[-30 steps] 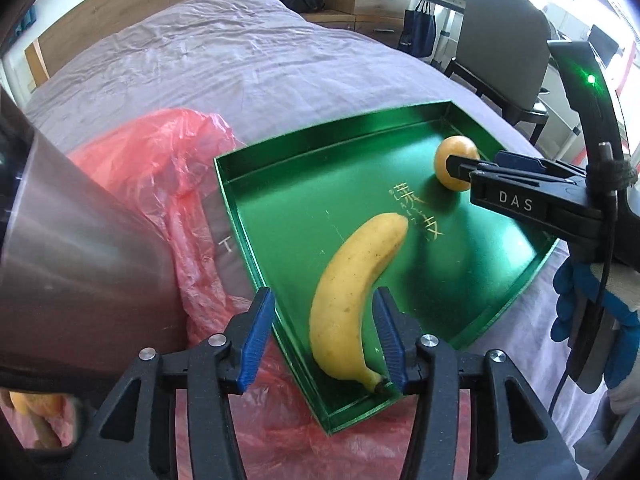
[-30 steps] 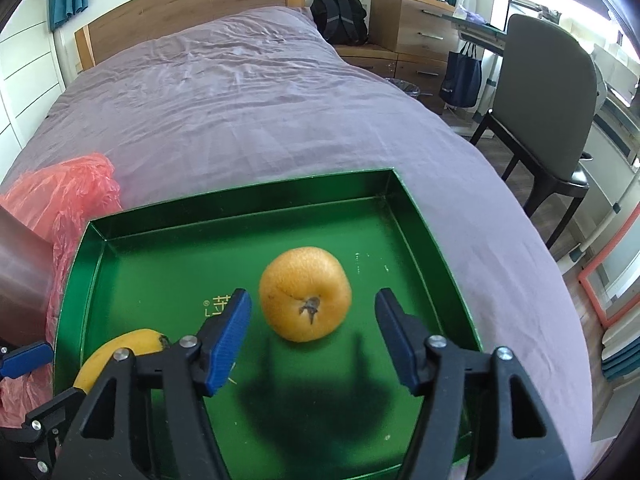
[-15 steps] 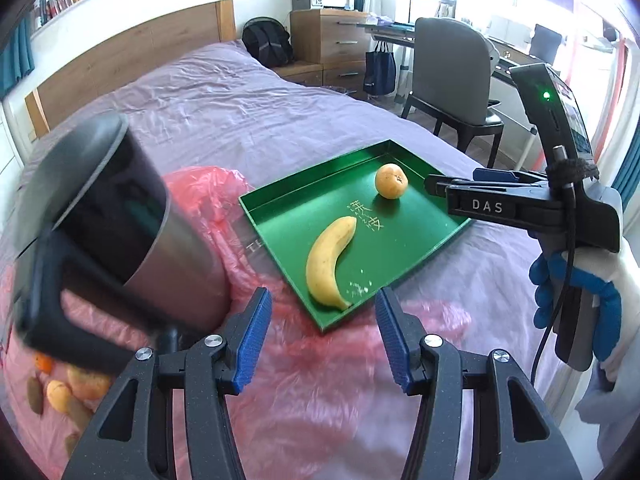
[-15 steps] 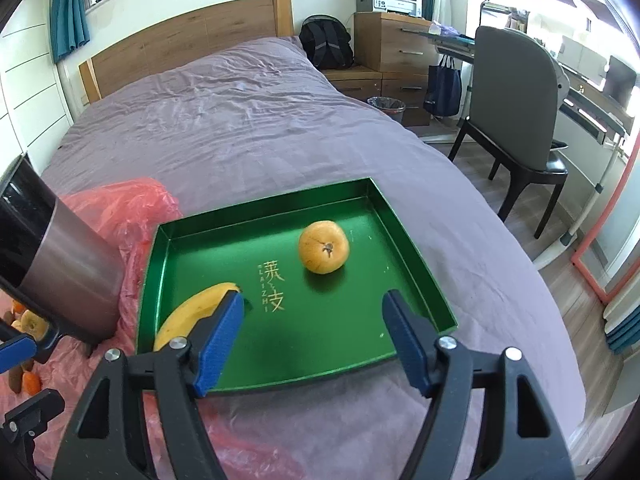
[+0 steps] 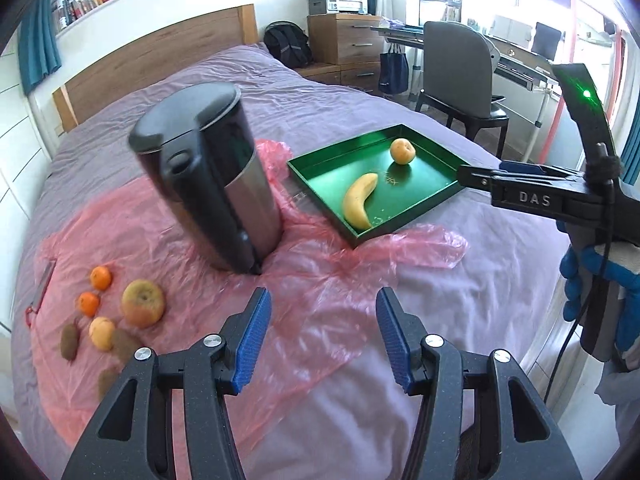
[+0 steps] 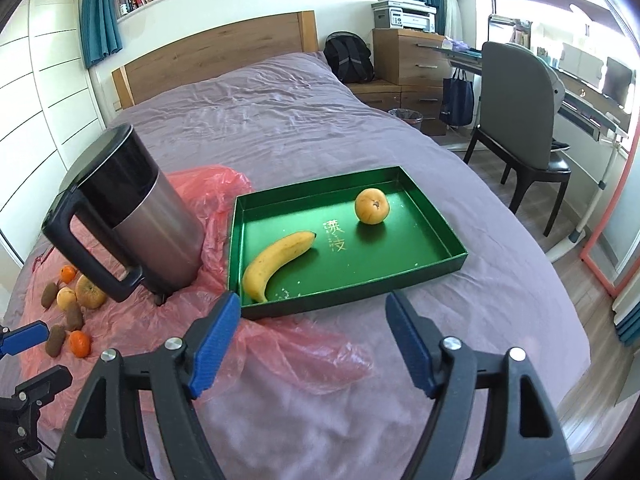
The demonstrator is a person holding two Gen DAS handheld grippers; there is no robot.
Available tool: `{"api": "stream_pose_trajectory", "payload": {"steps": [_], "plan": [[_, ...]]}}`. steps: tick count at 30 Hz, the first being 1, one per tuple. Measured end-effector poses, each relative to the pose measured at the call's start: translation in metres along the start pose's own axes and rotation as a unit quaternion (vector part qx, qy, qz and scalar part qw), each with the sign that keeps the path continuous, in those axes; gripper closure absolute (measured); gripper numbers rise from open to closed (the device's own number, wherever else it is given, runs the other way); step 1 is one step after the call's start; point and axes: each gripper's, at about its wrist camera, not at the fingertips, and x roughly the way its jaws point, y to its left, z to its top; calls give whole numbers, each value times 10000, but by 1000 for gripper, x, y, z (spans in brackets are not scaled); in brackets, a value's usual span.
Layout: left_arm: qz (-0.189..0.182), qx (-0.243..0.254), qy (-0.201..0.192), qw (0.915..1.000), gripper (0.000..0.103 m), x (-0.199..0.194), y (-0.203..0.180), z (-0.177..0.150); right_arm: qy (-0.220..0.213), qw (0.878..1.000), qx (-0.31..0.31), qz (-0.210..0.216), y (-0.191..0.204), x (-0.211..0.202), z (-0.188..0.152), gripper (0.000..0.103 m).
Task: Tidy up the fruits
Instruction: 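Withdraw both tools from the tray back toward the remaining fruit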
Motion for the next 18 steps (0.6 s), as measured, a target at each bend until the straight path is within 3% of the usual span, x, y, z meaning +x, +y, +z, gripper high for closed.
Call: {"api": "stream_pose_trajectory", "payload": {"steps": [8, 12, 18], "plan": [[265, -276, -198, 9991, 28, -42, 30, -29, -66, 9998, -19, 183, 32, -35, -27, 11], [385, -358, -282, 9982, 17, -61, 45, -44, -86, 9995, -111, 288, 53, -49, -36, 3], [566, -455, -317, 9969, 10, -78, 67, -66, -32, 9984, -283, 490, 88, -61, -49, 2]]}}
